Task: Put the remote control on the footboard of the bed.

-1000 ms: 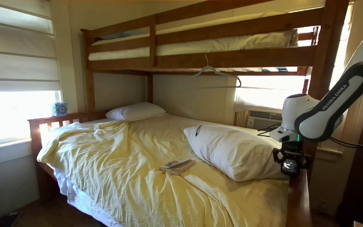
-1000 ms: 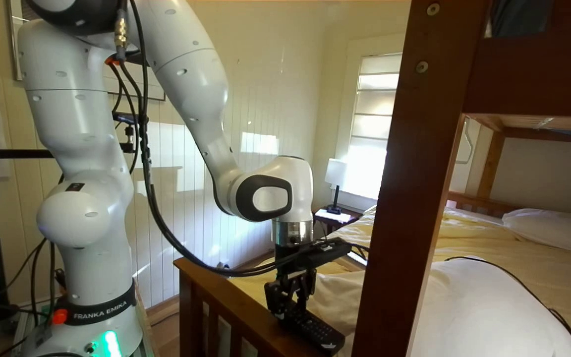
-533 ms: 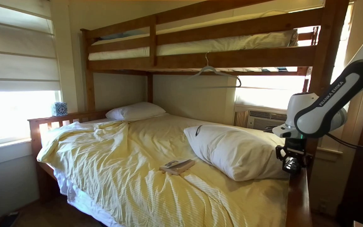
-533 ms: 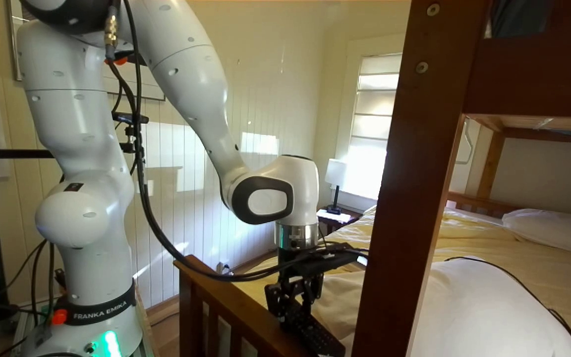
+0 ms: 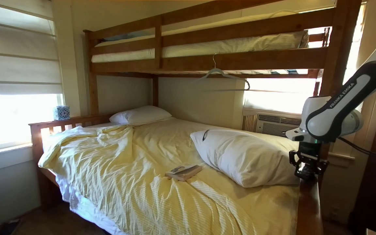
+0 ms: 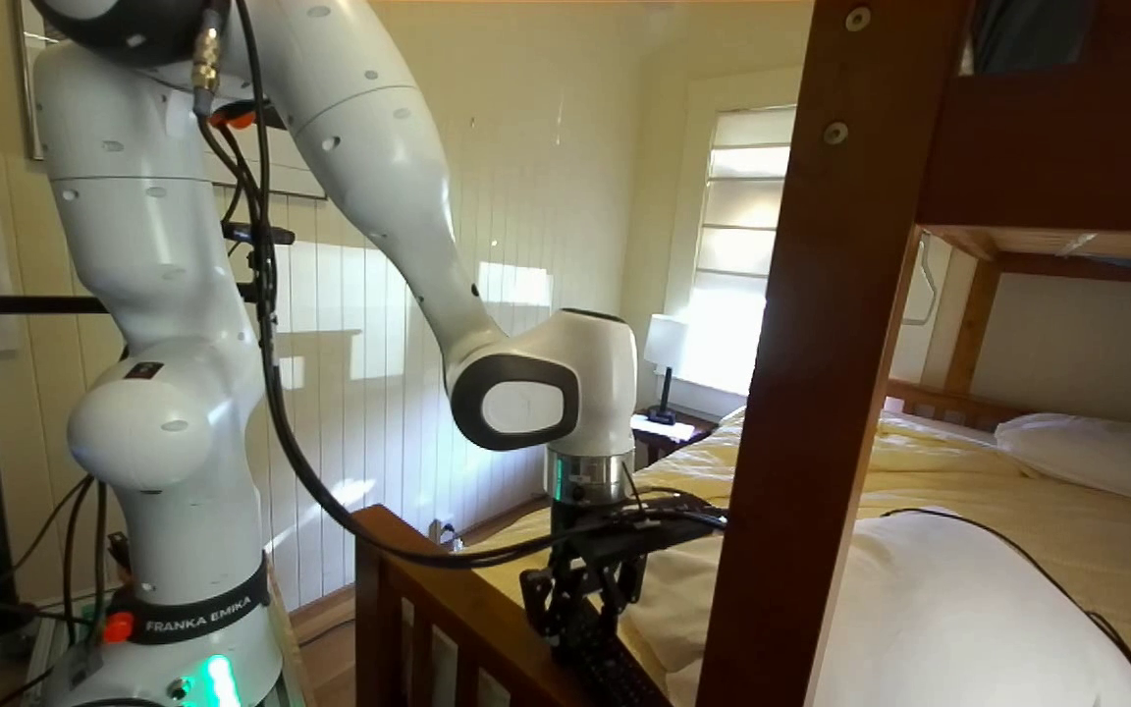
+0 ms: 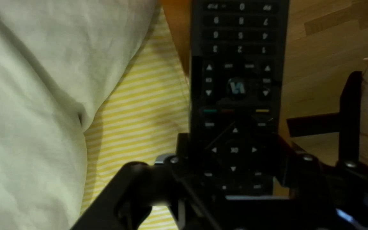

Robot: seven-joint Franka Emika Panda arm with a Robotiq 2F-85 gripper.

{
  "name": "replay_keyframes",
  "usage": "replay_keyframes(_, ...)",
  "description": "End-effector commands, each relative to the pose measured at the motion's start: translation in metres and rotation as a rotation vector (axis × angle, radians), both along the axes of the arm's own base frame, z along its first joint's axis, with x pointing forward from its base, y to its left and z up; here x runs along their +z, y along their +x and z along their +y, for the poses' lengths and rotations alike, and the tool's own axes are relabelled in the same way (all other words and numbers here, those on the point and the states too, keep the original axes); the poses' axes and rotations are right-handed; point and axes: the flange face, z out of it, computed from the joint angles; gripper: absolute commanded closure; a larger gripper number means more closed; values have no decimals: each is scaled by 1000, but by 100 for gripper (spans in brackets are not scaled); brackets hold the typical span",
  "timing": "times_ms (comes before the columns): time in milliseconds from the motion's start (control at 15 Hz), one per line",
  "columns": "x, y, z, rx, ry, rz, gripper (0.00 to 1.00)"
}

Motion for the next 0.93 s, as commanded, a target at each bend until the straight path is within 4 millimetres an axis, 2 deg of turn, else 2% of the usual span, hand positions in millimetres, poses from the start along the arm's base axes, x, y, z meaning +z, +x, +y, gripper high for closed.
replay_keyframes(0, 5, -7, -9, -53, 10, -12, 64)
replay_keyframes(333, 4, -6, -7, -35, -2, -6, 64)
replay_keyframes(867, -2, 4, 9, 20, -2, 26, 64)
